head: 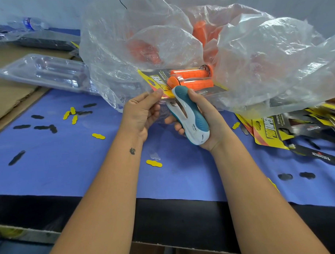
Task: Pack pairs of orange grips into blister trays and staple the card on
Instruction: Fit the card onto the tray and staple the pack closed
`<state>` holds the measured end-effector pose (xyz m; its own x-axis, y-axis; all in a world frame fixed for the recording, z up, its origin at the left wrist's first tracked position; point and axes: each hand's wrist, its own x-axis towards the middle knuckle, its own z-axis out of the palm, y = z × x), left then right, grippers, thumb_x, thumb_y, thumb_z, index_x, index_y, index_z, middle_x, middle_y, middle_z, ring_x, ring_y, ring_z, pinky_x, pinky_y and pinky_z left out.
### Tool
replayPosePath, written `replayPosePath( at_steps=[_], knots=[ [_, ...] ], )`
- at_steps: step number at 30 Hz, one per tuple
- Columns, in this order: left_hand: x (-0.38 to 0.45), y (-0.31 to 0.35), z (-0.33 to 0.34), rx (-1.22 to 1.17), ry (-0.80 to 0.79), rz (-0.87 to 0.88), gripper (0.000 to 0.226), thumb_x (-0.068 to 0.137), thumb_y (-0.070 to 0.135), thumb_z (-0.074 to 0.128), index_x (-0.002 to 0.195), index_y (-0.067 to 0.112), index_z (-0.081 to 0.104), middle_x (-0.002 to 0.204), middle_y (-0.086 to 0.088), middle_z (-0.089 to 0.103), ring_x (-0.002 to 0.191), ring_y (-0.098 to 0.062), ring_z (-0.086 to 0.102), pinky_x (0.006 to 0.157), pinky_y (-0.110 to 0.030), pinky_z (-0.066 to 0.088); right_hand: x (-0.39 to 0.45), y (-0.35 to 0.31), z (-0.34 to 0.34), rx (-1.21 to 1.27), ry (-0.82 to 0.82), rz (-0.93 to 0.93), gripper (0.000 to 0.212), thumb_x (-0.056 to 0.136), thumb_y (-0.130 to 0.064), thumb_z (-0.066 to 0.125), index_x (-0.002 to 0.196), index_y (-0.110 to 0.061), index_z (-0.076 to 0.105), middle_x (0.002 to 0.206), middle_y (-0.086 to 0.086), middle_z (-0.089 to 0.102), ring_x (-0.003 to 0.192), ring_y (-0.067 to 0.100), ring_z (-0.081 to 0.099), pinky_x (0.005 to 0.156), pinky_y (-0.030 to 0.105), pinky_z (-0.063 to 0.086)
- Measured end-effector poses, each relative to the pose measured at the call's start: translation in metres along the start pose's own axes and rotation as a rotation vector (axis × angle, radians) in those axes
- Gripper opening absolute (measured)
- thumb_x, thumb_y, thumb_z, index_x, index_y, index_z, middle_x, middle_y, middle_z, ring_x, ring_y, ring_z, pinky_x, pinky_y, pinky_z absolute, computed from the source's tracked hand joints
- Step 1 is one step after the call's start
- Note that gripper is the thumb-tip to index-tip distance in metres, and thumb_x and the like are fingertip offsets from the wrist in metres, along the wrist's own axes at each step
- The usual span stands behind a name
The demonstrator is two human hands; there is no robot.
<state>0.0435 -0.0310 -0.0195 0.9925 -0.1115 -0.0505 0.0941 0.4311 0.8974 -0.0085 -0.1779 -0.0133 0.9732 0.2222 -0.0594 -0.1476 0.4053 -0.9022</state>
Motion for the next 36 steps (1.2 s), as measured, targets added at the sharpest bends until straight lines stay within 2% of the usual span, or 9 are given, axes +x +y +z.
replayPosePath(
  at_steps=[3,7,13,19,23,36],
  knots=[
    [-0.001,-0.001,0.002,0.04,-0.002,0.035,0.019,0.085,0.016,0.072,0.066,0.019,0.068,0.053,0.009,0.054,0.047,-0.001,0.048,0.049,-0.014,0.045,0.0,0.0,0.002,0.05,-0.017,-0.011,0.046,0.094,-0.047,0.044,0.113,-0.008,0.061,0.078,0.019,0.067,0.051,0.023,0.062,0.047,0.024,0.05],
    [-0.003,-0.001,0.004,0.08,-0.013,0.07,0.018,0.086,0.016,0.071,0.068,0.018,0.068,0.05,0.008,0.051,0.047,-0.003,0.046,0.05,-0.014,0.045,0.002,0.001,0.004,0.026,-0.008,-0.009,0.047,0.095,-0.049,0.044,0.097,-0.011,0.071,0.078,0.021,0.067,0.054,0.024,0.059,0.048,0.024,0.051],
    [-0.003,-0.002,0.005,0.098,-0.019,0.087,0.014,0.085,0.015,0.072,0.072,0.015,0.067,0.051,0.006,0.051,0.047,-0.005,0.045,0.051,-0.016,0.045,0.007,0.002,0.006,0.032,0.025,-0.016,0.054,0.096,-0.053,0.042,0.082,-0.015,0.079,0.079,0.011,0.069,0.067,0.024,0.058,0.052,0.023,0.051],
    [0.0,-0.005,0.002,0.091,-0.026,0.066,0.013,0.086,0.019,0.071,0.077,0.011,0.066,0.05,0.004,0.049,0.048,-0.011,0.043,0.053,-0.02,0.044,0.008,0.0,0.011,0.02,0.036,-0.003,0.054,0.099,-0.051,0.037,0.091,-0.008,0.07,0.071,0.012,0.065,0.054,0.019,0.059,0.05,0.022,0.051],
    [0.003,-0.007,0.002,0.072,-0.004,0.045,0.012,0.086,0.019,0.071,0.08,0.01,0.066,0.049,0.006,0.05,0.047,-0.006,0.045,0.052,-0.017,0.044,0.007,-0.002,0.013,0.016,0.061,0.008,0.051,0.1,-0.047,0.037,0.088,-0.008,0.066,0.064,0.011,0.063,0.047,0.017,0.057,0.046,0.02,0.049],
    [0.011,-0.009,0.002,-0.099,0.08,-0.036,0.018,0.085,0.013,0.071,0.07,0.017,0.062,0.056,0.007,0.054,0.042,0.0,0.041,0.043,-0.011,0.037,0.005,-0.002,0.015,-0.003,0.118,0.019,0.044,0.101,-0.044,0.04,0.096,-0.006,0.063,0.062,0.012,0.062,0.046,0.017,0.058,0.043,0.02,0.049]
  ],
)
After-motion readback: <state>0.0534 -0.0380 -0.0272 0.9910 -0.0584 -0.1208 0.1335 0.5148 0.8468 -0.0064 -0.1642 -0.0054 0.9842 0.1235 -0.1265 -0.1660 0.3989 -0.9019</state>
